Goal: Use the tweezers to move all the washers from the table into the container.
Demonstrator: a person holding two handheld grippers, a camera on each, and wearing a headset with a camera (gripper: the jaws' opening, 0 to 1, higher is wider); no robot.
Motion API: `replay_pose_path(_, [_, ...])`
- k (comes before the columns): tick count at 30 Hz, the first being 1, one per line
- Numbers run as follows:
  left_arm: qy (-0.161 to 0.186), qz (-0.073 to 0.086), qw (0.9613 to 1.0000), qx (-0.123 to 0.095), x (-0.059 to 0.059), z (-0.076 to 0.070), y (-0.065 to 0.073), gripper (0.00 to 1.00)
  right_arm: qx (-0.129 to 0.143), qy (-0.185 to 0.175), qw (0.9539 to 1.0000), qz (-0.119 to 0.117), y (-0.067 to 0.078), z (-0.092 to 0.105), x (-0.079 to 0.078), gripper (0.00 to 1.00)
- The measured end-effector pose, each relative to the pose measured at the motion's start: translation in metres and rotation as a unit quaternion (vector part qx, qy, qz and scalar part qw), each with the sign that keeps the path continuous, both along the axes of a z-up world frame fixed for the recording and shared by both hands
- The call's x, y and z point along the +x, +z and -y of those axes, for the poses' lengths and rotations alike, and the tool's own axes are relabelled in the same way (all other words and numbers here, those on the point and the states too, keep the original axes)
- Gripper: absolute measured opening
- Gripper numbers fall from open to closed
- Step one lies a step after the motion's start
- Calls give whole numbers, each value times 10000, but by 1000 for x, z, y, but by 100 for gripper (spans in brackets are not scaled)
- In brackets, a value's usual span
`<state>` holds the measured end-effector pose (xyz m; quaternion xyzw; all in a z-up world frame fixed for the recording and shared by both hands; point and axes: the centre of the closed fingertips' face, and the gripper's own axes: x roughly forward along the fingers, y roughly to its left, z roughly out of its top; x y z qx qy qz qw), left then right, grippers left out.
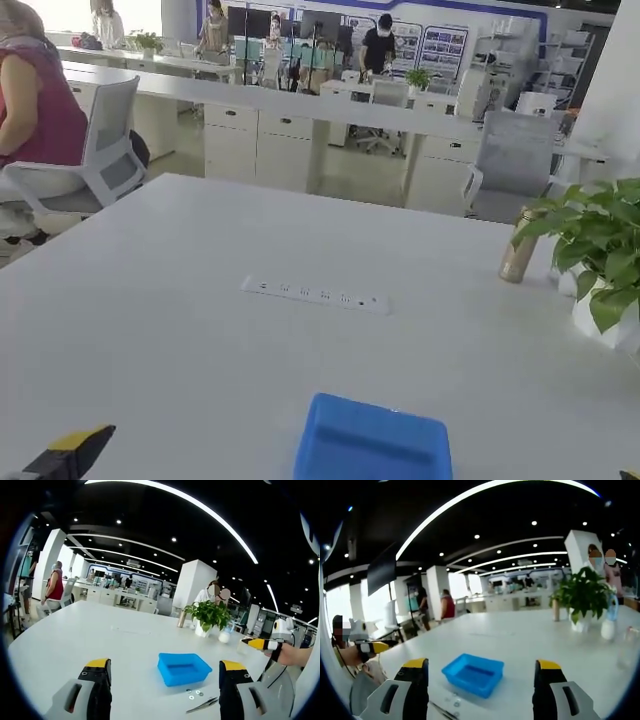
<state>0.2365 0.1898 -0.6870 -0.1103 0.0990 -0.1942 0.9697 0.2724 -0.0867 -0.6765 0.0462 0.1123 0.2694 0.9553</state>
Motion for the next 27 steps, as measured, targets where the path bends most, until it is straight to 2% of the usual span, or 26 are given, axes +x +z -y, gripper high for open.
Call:
replay_pose_path(5, [-66, 24, 10000, -8, 2, 4, 2, 91, 15, 36, 10000, -24, -1, -4, 0, 85])
replay_pose_path(14, [-157, -52, 9999, -6, 3, 6, -3, 91, -10, 23, 10000, -58, -3, -2, -1, 85])
replay_pose_path(21, [-196, -39, 9998, -23, 4, 8, -2, 91, -16, 7, 10000, -67, -4, -1, 0, 85])
replay_pose_path(27, [-152, -48, 9999, -52, 3, 6, -5, 90, -8, 26, 10000, -43, -2, -1, 1, 85])
